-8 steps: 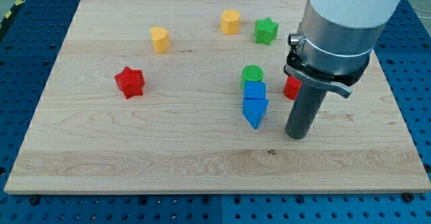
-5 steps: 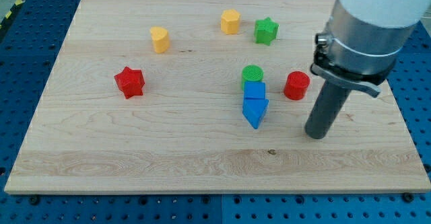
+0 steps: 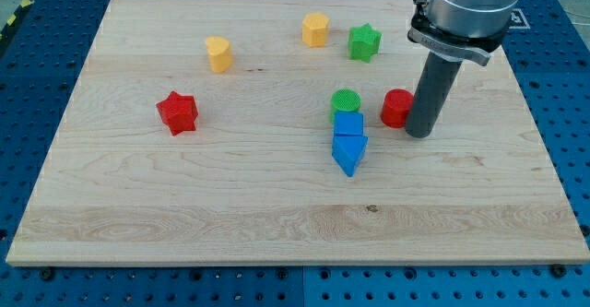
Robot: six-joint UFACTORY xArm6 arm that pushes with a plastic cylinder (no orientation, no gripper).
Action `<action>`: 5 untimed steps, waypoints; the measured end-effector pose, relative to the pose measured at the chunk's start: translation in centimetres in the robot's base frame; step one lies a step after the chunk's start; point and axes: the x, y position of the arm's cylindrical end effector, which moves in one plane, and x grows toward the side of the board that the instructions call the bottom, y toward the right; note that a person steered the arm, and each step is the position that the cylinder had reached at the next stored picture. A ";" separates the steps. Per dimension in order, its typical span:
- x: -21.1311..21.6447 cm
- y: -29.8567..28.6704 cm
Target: Push the red circle vertically below to the green star
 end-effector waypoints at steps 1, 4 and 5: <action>-0.3 0.0; -2.9 0.0; -4.0 0.0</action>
